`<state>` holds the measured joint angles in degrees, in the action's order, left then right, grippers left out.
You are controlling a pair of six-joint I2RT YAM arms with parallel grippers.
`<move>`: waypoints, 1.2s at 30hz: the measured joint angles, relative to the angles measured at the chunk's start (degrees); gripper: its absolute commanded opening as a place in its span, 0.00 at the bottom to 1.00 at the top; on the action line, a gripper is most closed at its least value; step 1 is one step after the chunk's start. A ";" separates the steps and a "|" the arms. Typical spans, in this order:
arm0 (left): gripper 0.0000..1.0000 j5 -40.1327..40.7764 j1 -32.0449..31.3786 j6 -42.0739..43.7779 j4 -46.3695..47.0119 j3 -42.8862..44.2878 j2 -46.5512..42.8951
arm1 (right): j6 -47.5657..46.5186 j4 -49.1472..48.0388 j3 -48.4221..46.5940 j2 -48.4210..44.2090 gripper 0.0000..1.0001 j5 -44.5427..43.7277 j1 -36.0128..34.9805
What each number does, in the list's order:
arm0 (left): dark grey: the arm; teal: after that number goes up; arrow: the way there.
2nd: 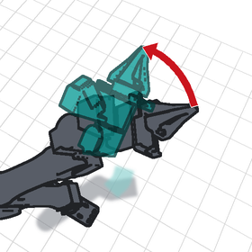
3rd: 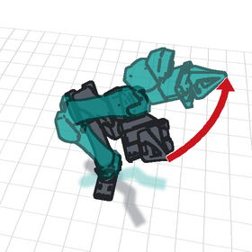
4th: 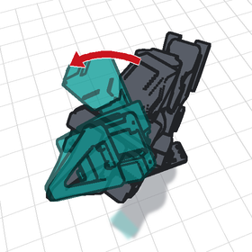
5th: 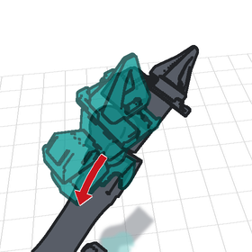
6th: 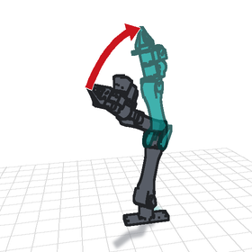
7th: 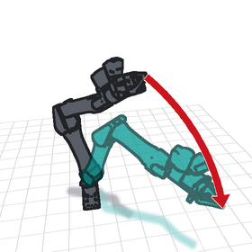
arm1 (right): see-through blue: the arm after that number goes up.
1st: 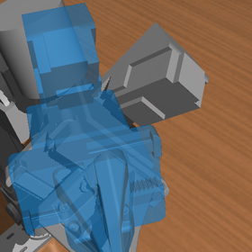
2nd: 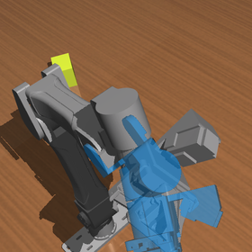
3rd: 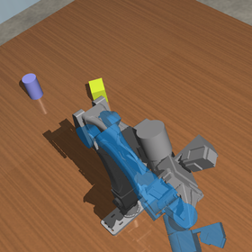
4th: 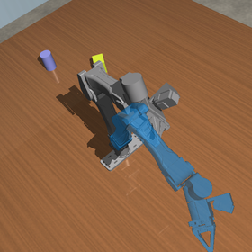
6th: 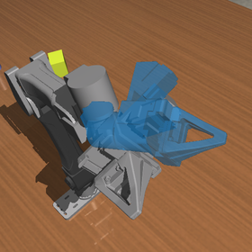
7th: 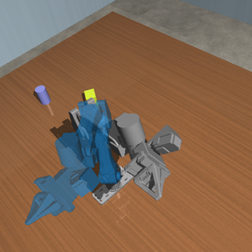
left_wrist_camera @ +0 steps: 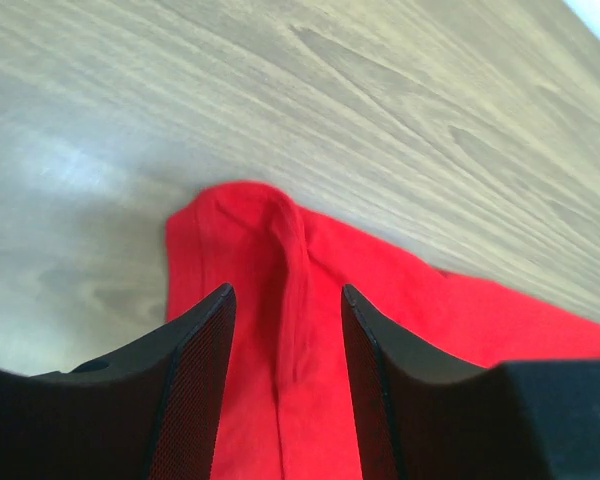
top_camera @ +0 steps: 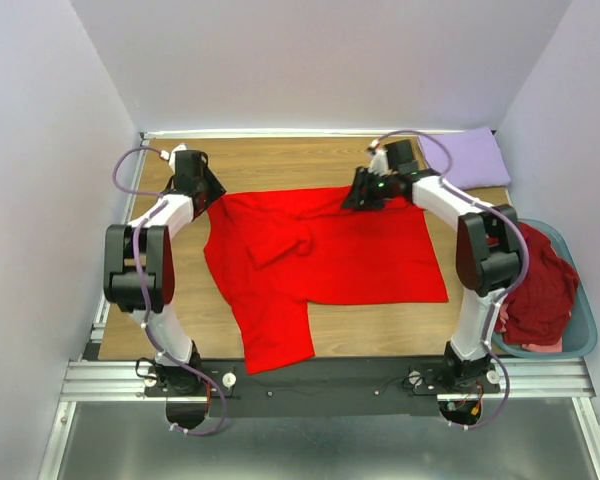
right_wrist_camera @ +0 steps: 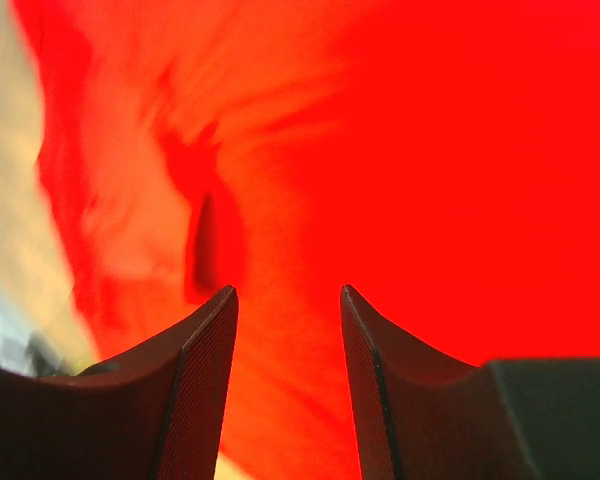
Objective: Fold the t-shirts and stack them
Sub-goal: Fold the tshirt
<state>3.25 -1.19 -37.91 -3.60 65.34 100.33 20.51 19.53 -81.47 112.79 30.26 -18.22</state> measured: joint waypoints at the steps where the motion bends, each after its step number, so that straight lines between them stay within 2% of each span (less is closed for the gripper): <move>1: 0.53 -0.09 0.00 0.24 0.04 1.27 2.12 | -0.24 -0.02 0.00 -0.85 0.53 -1.40 2.23; 7: 0.53 -1.11 0.00 0.55 -0.74 4.20 8.72 | -0.48 0.24 -0.72 -1.57 0.54 -9.40 12.26; 11: 0.50 -1.16 -0.02 0.57 -1.22 4.98 10.01 | -0.42 0.26 -3.15 -0.92 0.54 -14.34 15.06; 17: 0.39 -1.25 -0.02 0.70 -1.29 6.97 12.22 | 0.63 -1.07 -6.78 2.75 0.53 -18.64 16.31; 25: 0.20 -1.07 0.00 1.88 -1.68 6.99 13.25 | 2.23 -1.77 -6.75 9.35 0.52 -18.91 17.62; 29: 0.14 -0.66 0.02 2.84 -2.12 7.54 13.25 | 2.58 -2.47 -6.75 9.81 0.52 -18.97 17.86; 30: 0.11 -0.63 0.07 3.10 -2.14 7.78 13.25 | 2.58 -2.54 -6.69 9.81 0.52 -18.99 17.86; 31: 0.04 -0.57 0.13 3.34 -2.12 8.00 13.25 | 2.54 -2.64 -6.58 9.79 0.52 -19.06 17.86; 36: 0.03 -0.44 0.90 4.79 -2.38 8.72 13.22 | 2.34 -3.21 -5.75 9.35 0.52 -19.87 18.08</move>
<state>2.81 -0.30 -33.12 -5.98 74.06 113.56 22.85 16.32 -87.22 122.15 10.39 -0.14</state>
